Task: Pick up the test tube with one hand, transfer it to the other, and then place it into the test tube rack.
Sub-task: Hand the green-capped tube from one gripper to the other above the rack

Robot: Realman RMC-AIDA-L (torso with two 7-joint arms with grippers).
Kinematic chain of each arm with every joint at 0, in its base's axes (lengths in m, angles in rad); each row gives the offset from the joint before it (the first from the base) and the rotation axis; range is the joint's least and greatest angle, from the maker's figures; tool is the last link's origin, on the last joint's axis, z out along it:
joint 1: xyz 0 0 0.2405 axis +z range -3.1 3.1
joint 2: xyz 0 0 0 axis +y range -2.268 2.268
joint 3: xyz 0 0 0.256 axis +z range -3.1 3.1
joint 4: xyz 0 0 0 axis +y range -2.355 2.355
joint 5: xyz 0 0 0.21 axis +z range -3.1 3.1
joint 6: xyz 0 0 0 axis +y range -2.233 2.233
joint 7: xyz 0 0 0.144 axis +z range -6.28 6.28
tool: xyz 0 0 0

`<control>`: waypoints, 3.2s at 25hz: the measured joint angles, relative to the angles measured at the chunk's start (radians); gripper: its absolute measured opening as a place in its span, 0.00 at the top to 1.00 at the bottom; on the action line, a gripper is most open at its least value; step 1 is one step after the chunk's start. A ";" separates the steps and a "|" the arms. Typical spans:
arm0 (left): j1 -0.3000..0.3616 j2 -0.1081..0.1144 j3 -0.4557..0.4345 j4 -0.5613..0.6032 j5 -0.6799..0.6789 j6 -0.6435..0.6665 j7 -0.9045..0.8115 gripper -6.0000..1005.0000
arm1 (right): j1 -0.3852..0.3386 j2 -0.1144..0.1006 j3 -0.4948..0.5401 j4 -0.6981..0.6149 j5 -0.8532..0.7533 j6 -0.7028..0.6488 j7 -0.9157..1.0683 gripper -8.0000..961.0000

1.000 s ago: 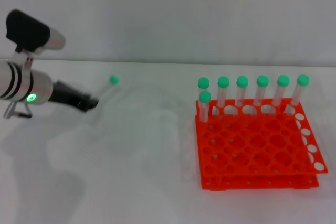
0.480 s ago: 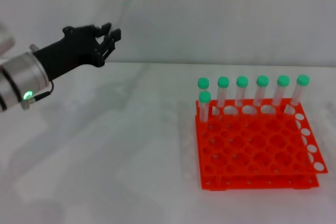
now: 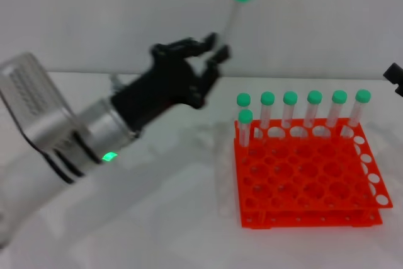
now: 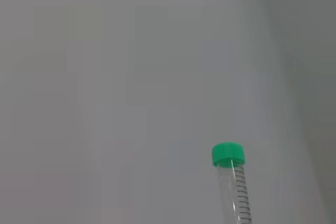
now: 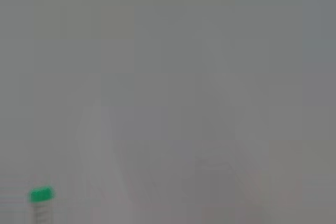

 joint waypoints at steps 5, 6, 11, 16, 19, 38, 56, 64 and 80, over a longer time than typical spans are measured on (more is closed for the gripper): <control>-0.003 -0.005 -0.006 0.165 0.000 -0.050 0.088 0.79 | -0.005 -0.008 0.001 0.003 -0.050 -0.131 0.015 0.09; -0.003 -0.007 -0.007 0.182 -0.001 -0.060 0.091 0.79 | -0.005 -0.009 0.000 0.003 -0.063 -0.152 0.015 0.09; 0.001 -0.011 -0.004 0.259 0.006 -0.094 0.103 0.79 | 0.016 -0.024 0.002 -0.001 -0.147 -0.245 0.051 0.09; 0.007 -0.014 -0.003 0.297 0.039 -0.106 0.104 0.79 | 0.041 -0.035 0.004 -0.013 -0.171 -0.257 0.060 0.09; 0.018 -0.017 -0.003 0.316 0.041 -0.106 0.104 0.79 | 0.061 -0.042 0.004 -0.016 -0.177 -0.252 0.054 0.09; 0.074 -0.020 -0.008 0.367 0.072 -0.129 0.105 0.79 | 0.172 -0.116 0.022 -0.055 -0.302 -0.198 0.086 0.10; 0.065 -0.021 -0.003 0.370 0.073 -0.170 0.109 0.78 | 0.254 -0.118 0.022 -0.081 -0.401 -0.153 0.229 0.12; 0.064 -0.021 -0.003 0.372 0.074 -0.172 0.121 0.78 | 0.257 -0.104 0.023 -0.100 -0.401 -0.140 0.227 0.19; 0.064 -0.021 -0.010 0.373 0.074 -0.169 0.122 0.78 | 0.247 -0.091 0.046 -0.116 -0.422 -0.137 0.207 0.57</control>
